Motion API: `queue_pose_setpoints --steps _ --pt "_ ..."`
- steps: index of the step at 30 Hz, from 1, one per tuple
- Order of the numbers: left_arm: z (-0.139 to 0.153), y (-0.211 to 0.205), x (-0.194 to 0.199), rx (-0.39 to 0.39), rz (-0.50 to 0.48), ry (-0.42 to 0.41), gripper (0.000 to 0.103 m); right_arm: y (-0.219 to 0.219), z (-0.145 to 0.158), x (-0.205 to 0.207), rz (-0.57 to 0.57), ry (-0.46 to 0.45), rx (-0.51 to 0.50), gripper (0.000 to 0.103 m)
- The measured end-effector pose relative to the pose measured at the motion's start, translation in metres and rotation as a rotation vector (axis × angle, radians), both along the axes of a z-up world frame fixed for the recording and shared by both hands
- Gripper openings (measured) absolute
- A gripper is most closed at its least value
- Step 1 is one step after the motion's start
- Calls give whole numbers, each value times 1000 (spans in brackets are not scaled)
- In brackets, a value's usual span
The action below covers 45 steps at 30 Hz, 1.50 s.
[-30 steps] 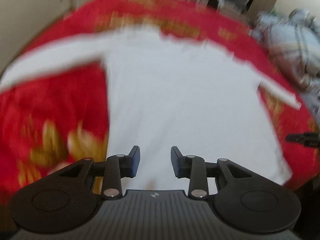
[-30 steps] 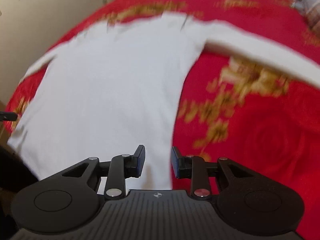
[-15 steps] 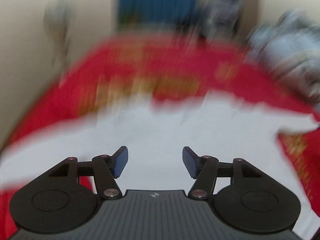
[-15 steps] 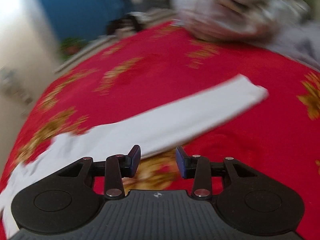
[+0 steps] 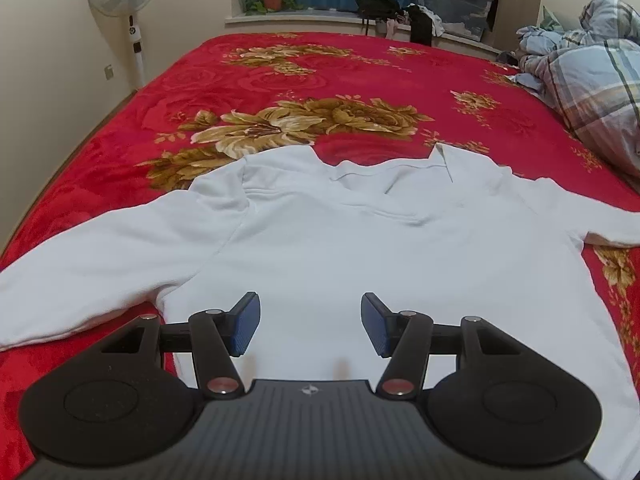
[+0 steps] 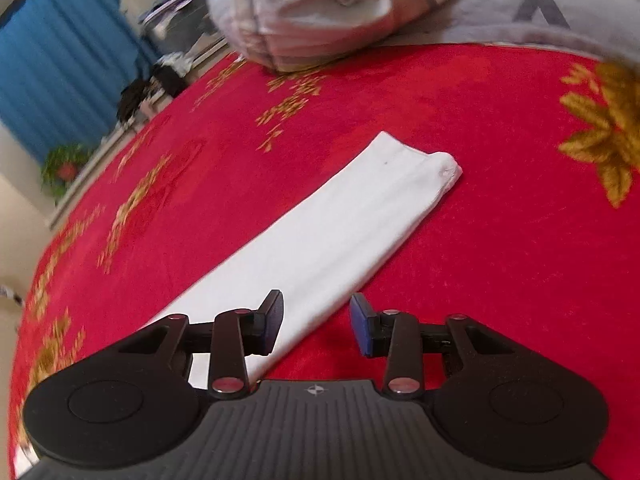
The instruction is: Fold small clothes
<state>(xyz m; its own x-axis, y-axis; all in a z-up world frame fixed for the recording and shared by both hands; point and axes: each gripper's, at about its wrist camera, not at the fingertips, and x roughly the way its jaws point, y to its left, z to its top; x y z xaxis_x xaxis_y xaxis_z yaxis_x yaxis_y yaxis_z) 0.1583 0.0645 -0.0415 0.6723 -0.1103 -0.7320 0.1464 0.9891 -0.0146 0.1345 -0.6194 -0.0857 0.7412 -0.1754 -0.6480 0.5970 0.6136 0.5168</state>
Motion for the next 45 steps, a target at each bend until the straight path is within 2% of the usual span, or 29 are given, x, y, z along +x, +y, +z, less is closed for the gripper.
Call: queue_pose_setpoints --steps 3,5,9,14,45 --pt "-1 0 4 -2 3 -2 62 -15 -14 5 -48 7 50 33" --pt "-1 0 6 -4 4 0 62 -20 -23 7 -84 13 76 26" --pt "-2 -2 8 -1 1 1 62 -24 -28 9 -148 -12 104 23" --pt "0 2 8 -5 21 -9 62 -23 -30 15 -181 -11 79 6" --pt "2 18 6 -20 47 5 62 -6 -26 30 -212 56 -39 4"
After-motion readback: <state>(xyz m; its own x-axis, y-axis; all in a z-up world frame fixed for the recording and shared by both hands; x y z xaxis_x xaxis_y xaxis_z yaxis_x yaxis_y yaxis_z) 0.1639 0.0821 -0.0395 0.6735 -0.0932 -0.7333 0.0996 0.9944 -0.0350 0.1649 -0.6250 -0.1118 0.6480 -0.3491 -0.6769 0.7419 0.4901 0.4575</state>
